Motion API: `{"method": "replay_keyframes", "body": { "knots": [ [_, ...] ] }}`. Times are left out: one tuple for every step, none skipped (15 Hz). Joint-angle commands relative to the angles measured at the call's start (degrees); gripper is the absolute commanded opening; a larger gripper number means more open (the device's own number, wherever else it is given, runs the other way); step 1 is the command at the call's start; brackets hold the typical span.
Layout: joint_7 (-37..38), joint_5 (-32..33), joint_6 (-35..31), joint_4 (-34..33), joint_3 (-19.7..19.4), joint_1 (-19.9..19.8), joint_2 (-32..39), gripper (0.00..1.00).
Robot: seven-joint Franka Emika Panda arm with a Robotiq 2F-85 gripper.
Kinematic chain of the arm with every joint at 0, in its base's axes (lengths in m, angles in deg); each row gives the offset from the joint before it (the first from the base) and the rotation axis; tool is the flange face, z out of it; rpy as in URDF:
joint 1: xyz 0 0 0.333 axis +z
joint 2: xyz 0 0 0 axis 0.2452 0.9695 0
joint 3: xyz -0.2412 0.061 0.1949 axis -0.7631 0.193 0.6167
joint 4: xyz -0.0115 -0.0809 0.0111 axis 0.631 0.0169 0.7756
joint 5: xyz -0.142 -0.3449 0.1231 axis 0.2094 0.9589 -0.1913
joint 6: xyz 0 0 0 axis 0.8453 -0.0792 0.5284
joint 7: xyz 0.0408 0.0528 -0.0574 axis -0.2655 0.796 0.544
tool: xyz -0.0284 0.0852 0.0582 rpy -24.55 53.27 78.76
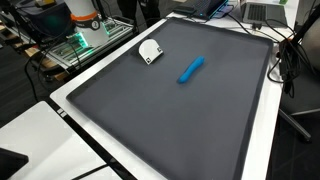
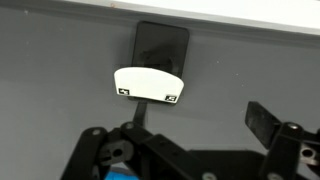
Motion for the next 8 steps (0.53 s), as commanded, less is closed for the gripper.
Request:
{"method": "replay_keyframes", "body": {
  "knots": [
    [5.94, -6.16, -1.4, 3.03, -0.39, -0.68, -0.04, 1.0],
    [7.65, -7.75, -2.56, 4.1, -0.41, -0.93, -0.09, 1.0],
    [9.39, -9.19, -2.97, 4.89, -0.41, -1.19, 0.05, 1.0],
    [10.98, -10.62, -3.93, 6.06, -0.49, -1.47, -0.03, 1.0],
    [12.7, -11.92, -4.63, 6.85, -0.47, -1.74, 0.07, 1.0],
    [14.41, -13.16, -5.83, 7.93, -0.48, -2.07, 0.05, 1.0],
    [16.13, -14.28, -6.65, 8.69, -0.45, -2.37, 0.13, 1.0],
    [17.72, -15.43, -7.79, 9.63, -0.52, -2.72, 0.16, 1.0]
  ]
}}
